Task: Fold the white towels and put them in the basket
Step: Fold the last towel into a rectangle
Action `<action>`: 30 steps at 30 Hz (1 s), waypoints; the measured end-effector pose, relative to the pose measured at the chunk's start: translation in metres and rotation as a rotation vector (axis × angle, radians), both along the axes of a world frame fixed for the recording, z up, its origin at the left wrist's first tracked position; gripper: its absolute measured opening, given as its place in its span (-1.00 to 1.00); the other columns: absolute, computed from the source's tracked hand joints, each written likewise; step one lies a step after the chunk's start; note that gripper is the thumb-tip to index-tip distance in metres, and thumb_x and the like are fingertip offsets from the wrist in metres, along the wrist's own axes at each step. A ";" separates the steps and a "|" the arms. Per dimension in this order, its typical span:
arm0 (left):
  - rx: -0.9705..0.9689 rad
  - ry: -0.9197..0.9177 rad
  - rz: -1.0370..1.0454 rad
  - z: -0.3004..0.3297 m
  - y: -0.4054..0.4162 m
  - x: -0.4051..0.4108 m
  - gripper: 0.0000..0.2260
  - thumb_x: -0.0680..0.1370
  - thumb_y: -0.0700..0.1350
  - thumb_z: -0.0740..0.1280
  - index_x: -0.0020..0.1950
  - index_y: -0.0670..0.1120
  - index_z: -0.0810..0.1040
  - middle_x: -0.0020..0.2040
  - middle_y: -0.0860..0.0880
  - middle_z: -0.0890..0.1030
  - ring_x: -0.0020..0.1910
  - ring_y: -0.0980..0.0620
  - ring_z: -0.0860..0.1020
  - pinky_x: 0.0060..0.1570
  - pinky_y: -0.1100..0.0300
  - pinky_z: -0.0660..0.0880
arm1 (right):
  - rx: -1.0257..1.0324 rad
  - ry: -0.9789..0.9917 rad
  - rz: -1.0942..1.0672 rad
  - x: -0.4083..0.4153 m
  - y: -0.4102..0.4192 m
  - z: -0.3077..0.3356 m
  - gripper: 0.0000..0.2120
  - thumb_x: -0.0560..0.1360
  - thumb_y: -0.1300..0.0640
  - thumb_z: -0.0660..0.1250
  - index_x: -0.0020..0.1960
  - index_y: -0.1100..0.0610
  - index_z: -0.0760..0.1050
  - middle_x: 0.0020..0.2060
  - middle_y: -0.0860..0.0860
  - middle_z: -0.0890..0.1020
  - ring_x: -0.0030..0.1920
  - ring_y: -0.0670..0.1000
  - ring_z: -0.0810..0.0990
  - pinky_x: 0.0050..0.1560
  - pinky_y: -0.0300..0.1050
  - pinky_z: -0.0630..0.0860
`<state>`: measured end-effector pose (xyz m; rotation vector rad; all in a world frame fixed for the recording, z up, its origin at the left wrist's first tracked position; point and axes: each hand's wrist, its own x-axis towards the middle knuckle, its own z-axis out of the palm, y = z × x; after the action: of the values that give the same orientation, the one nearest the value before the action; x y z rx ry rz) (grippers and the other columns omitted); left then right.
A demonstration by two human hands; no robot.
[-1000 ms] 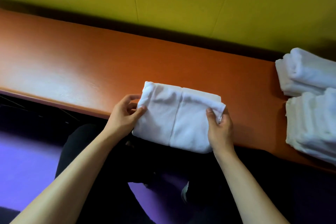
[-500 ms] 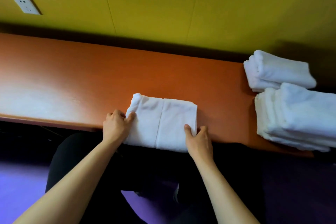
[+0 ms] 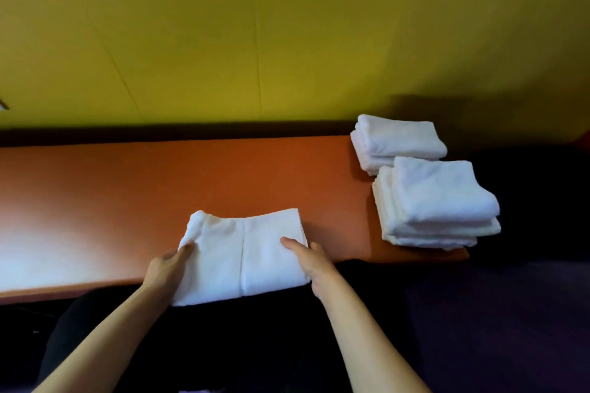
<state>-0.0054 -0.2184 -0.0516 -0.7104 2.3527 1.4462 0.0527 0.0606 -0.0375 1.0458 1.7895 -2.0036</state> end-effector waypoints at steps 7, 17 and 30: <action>0.095 0.199 -0.064 0.034 0.063 -0.004 -0.67 0.62 0.09 0.33 -0.07 -0.18 0.60 -0.14 -0.14 0.63 -0.14 -0.13 0.55 -0.13 0.01 0.46 | 0.165 0.182 0.075 -0.010 0.064 0.046 -0.66 0.41 -0.08 0.50 0.10 0.07 0.63 0.01 -0.06 0.71 -0.02 -0.03 0.69 0.07 -0.02 0.64; 0.378 0.347 -0.058 0.092 0.183 -0.018 -0.68 0.62 0.09 0.34 -0.09 -0.16 0.59 -0.14 -0.12 0.68 -0.16 -0.09 0.63 -0.14 0.00 0.54 | 0.463 0.491 0.020 -0.020 0.180 0.129 -0.82 0.44 -0.02 0.51 -0.08 0.08 0.67 -0.20 -0.15 0.73 -0.14 -0.22 0.68 -0.18 -0.29 0.55; 0.320 0.404 -0.440 0.140 0.365 -0.137 -0.60 0.36 0.02 0.33 0.14 -0.09 0.61 -0.12 -0.02 0.69 -0.18 0.02 0.66 -0.27 0.14 0.56 | 0.609 0.511 -0.158 -0.127 0.362 0.138 -0.82 0.47 -0.01 0.51 -0.03 0.07 0.65 -0.16 -0.05 0.69 -0.13 -0.02 0.63 -0.16 -0.17 0.53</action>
<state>-0.1421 0.1470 0.0886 0.1926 2.2567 1.8079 -0.0747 0.4222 0.1010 0.8819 2.7878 -1.9810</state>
